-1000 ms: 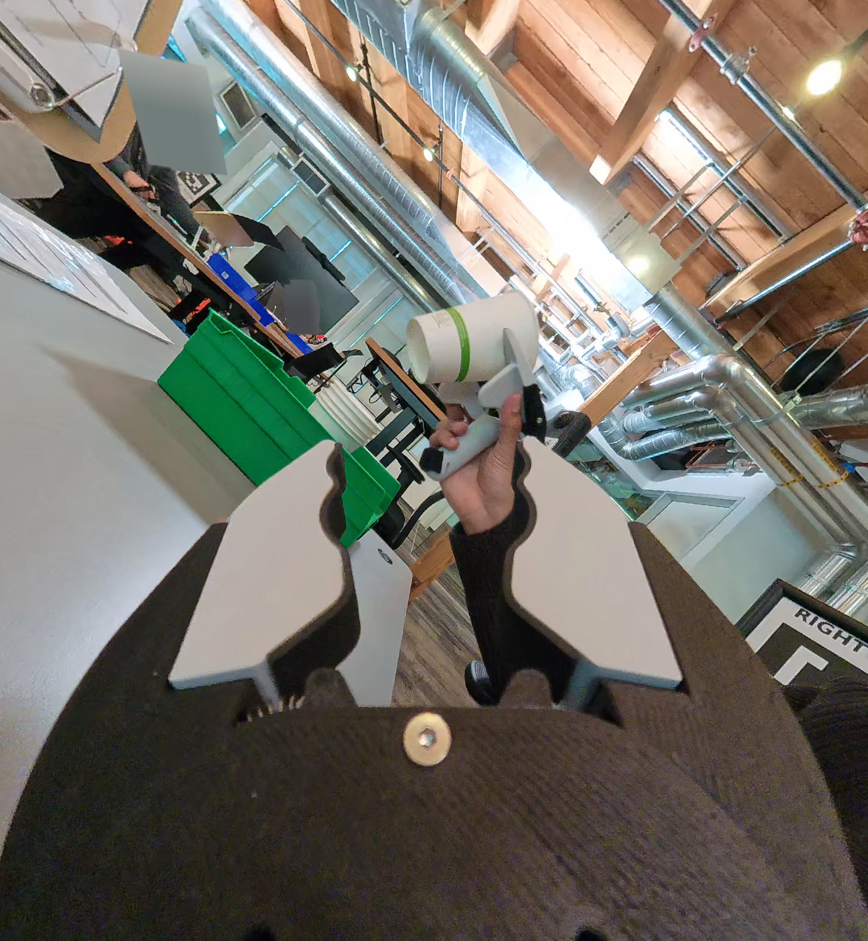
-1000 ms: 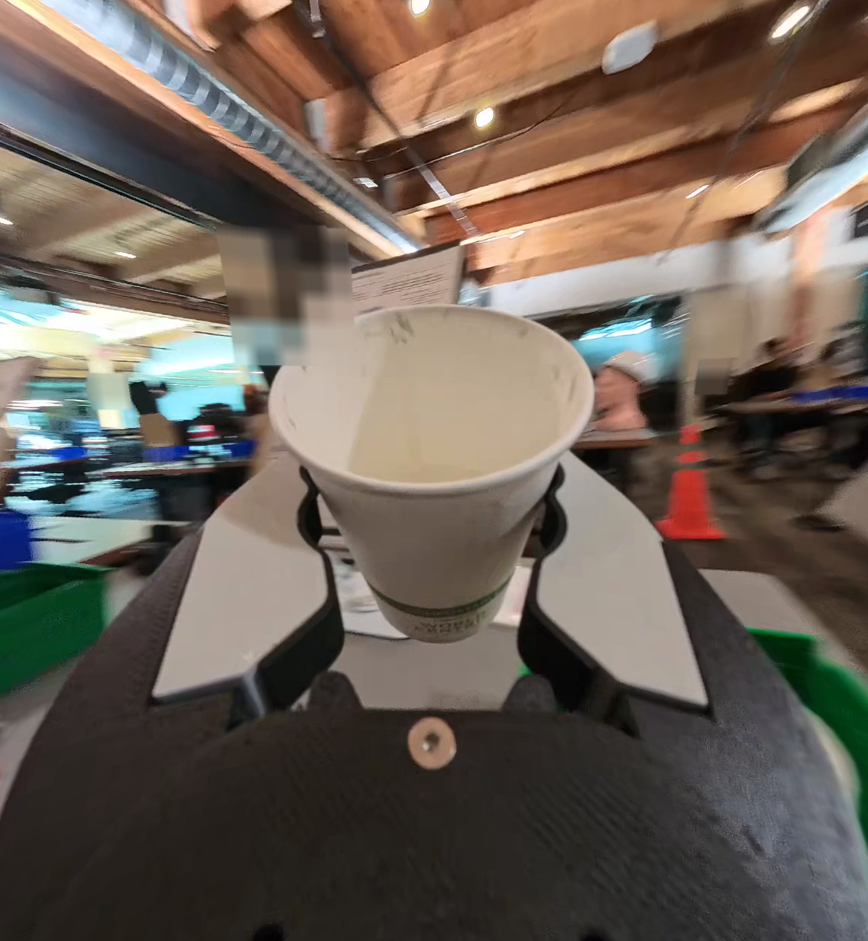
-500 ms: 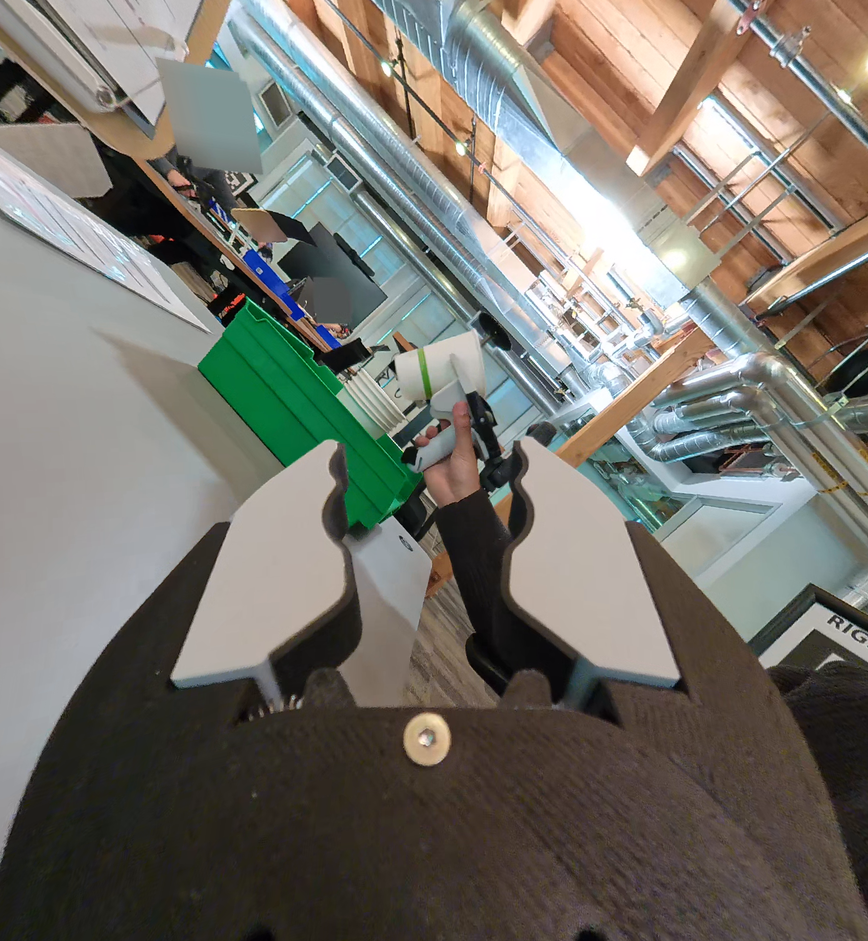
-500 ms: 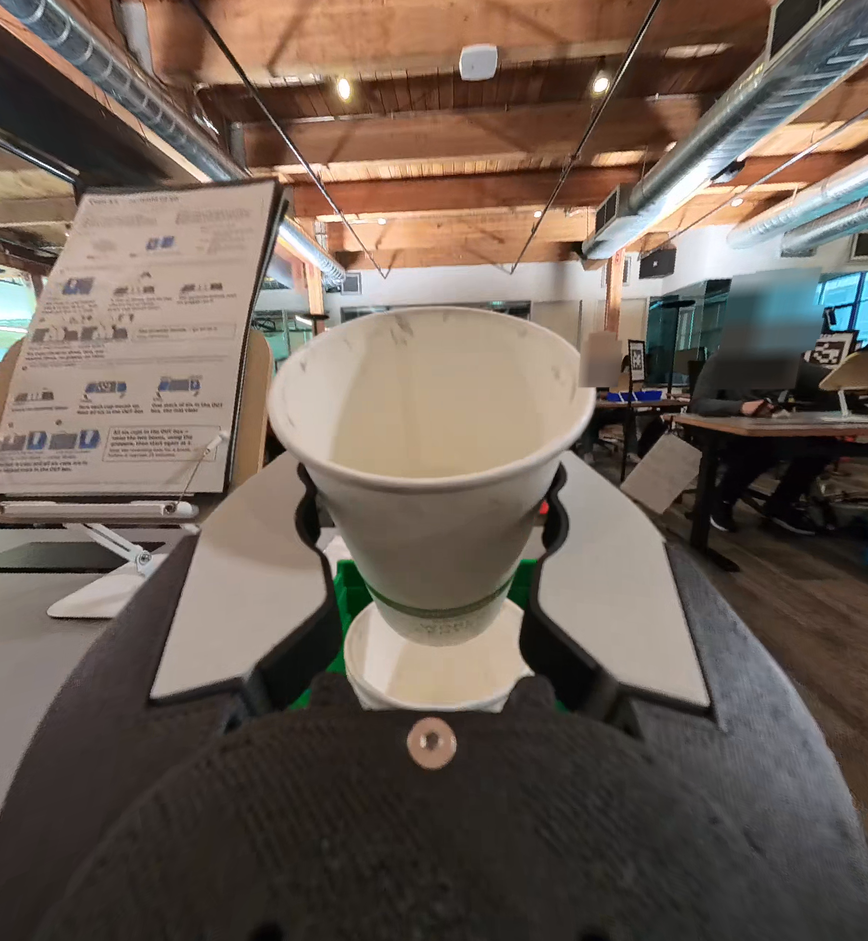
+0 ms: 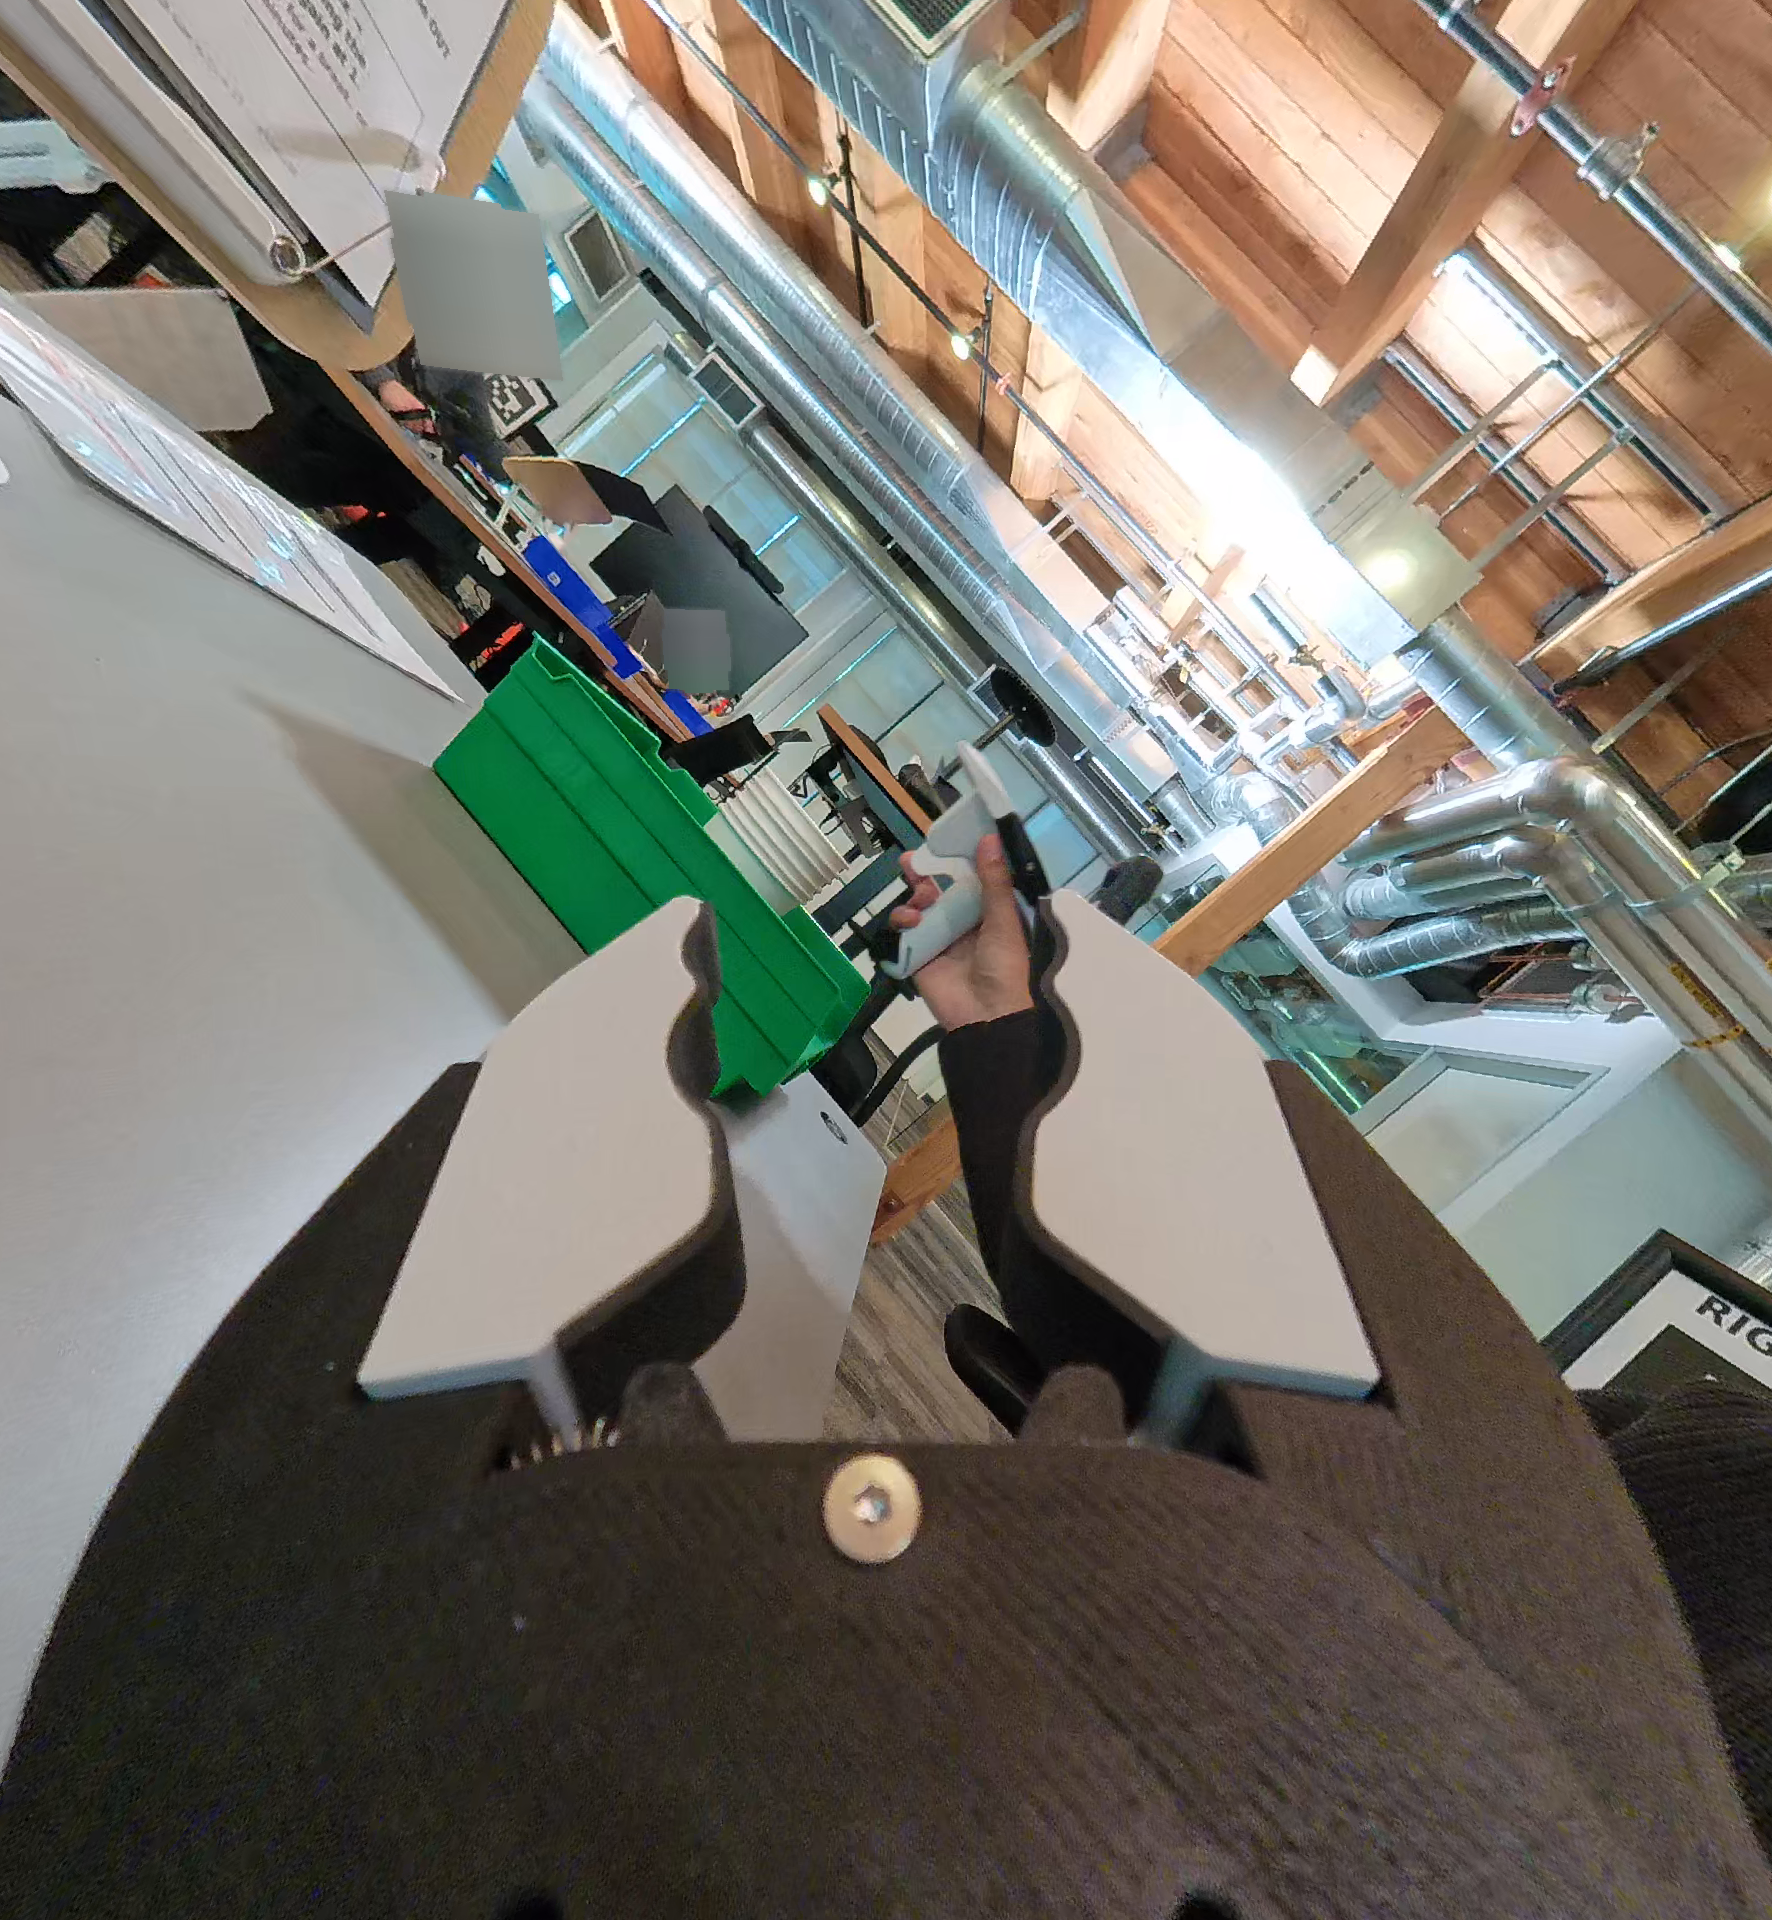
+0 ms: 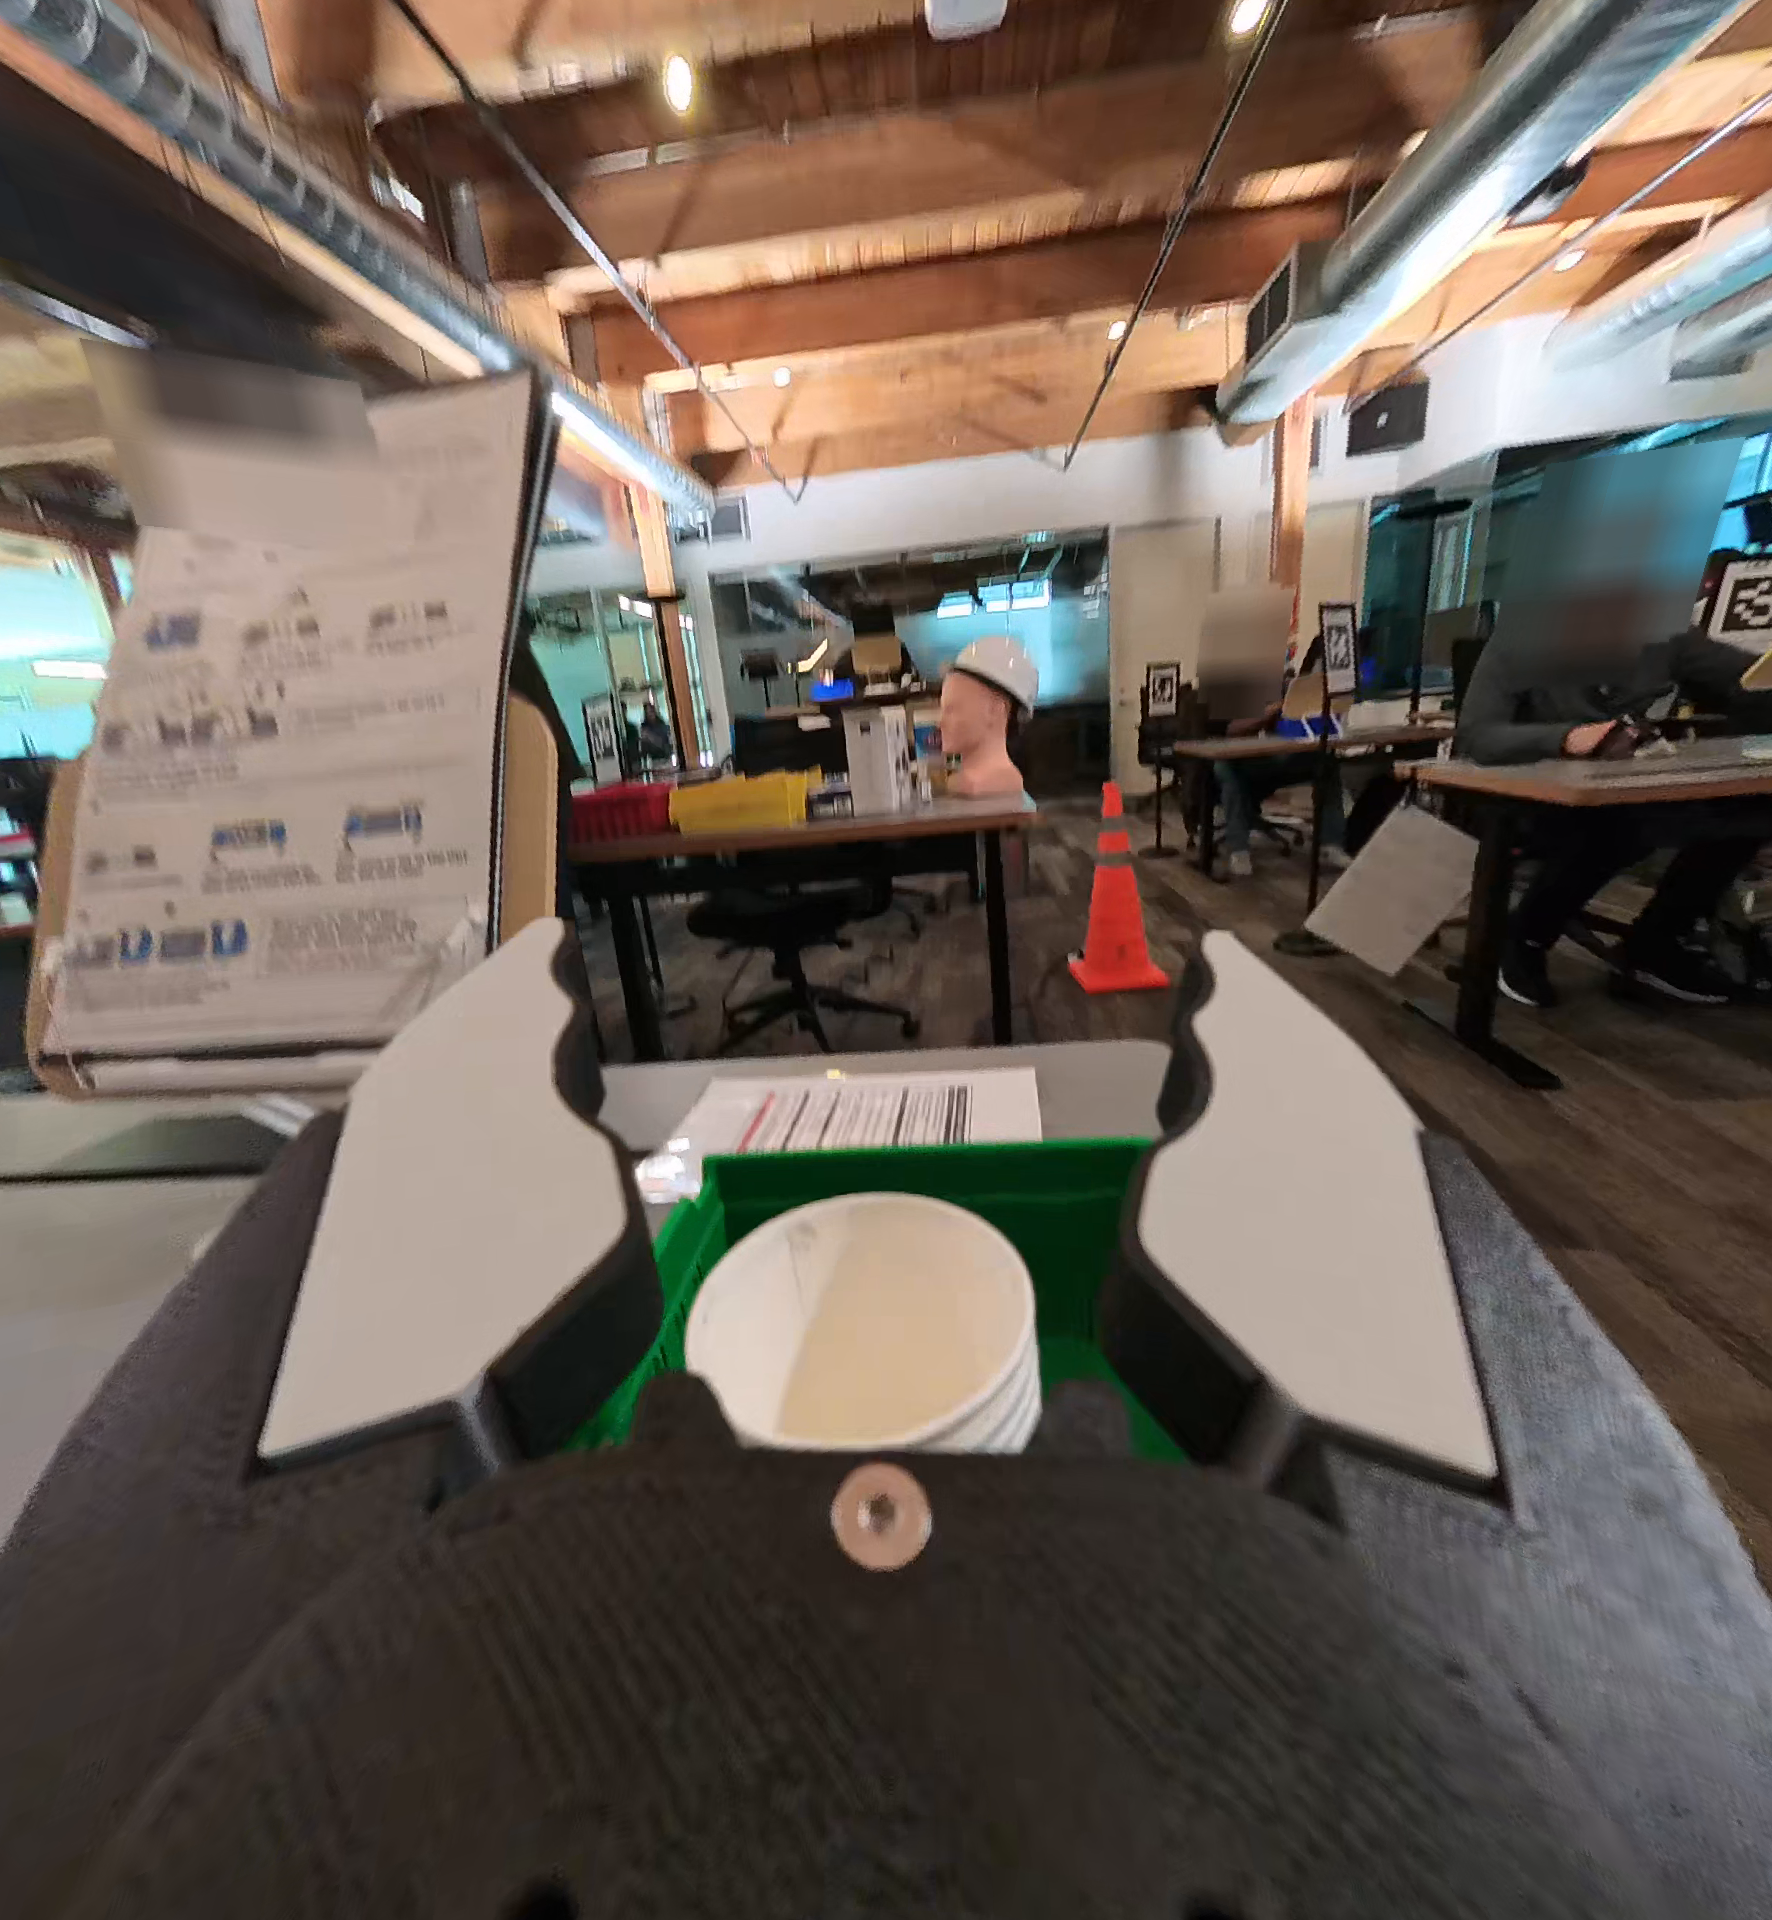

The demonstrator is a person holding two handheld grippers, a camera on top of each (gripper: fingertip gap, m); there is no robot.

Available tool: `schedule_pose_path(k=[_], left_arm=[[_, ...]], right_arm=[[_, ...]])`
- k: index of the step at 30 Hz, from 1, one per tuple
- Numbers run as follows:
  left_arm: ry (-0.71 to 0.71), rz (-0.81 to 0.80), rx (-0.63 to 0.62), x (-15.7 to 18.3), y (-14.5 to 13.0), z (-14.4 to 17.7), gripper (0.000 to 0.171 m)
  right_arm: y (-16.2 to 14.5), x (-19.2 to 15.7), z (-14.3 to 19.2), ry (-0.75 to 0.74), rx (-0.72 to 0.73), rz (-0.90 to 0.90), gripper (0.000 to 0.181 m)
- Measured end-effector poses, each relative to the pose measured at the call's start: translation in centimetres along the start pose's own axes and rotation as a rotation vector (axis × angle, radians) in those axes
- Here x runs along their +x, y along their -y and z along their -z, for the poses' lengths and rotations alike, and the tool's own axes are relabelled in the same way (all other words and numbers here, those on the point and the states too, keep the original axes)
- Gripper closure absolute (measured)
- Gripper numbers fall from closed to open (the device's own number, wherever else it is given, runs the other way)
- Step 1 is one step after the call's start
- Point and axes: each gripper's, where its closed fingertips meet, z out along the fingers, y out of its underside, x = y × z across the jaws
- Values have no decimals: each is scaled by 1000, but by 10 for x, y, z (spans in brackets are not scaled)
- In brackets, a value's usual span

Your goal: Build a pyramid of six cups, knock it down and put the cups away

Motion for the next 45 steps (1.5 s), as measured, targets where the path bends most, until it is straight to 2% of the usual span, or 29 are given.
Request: schedule_pose_path(k=[4, 7, 10, 13, 14, 16, 19, 22, 24, 28, 33, 37, 41, 45], left_arm=[[0, 4, -2, 0, -1, -1, 113], [3, 6, 3, -1, 0, -2, 113], [8, -12, 4, -1, 1, -5, 114], [42, -50, -8, -8, 2, -9, 119], [56, -71, -9, -10, 3, -11, 121], [81, -117, -6, -15, 7, -15, 130], [109, -172, 14, -21, 14, -23, 138], [118, -183, 29, -24, 18, -31, 141], [137, -183, 28, -28, 18, -37, 140], [184, -232, -2, -35, 13, -48, 135], [219, -300, -71, -40, 5, -52, 141], [285, -358, -145, -51, -5, -49, 153], [310, -466, -214, -53, -14, -46, 170], [362, -583, -244, -56, -16, -38, 171]], right_arm=[[50, 9, 19, -10, 140, -83, 83], [64, 0, 25, 29, 160, -136, 96], [83, -20, 35, 73, 239, -115, 129], [105, -40, 54, 73, 350, 18, 168], [107, -43, 58, 37, 337, 74, 180], [106, -50, 62, -2, 266, 135, 181], [101, -66, 65, 19, 165, 81, 181], [85, -86, 67, 44, 68, -18, 181], [64, -97, 68, 25, 0, -58, 181], [3, -113, 76, -5, -119, -23, 181], [-82, -170, 99, 133, -269, -241, 181], [-89, -191, 96, 179, -280, -289, 181], [-111, -193, 94, 236, -347, -95, 181], [-122, -210, 93, 368, -400, -42, 178]])
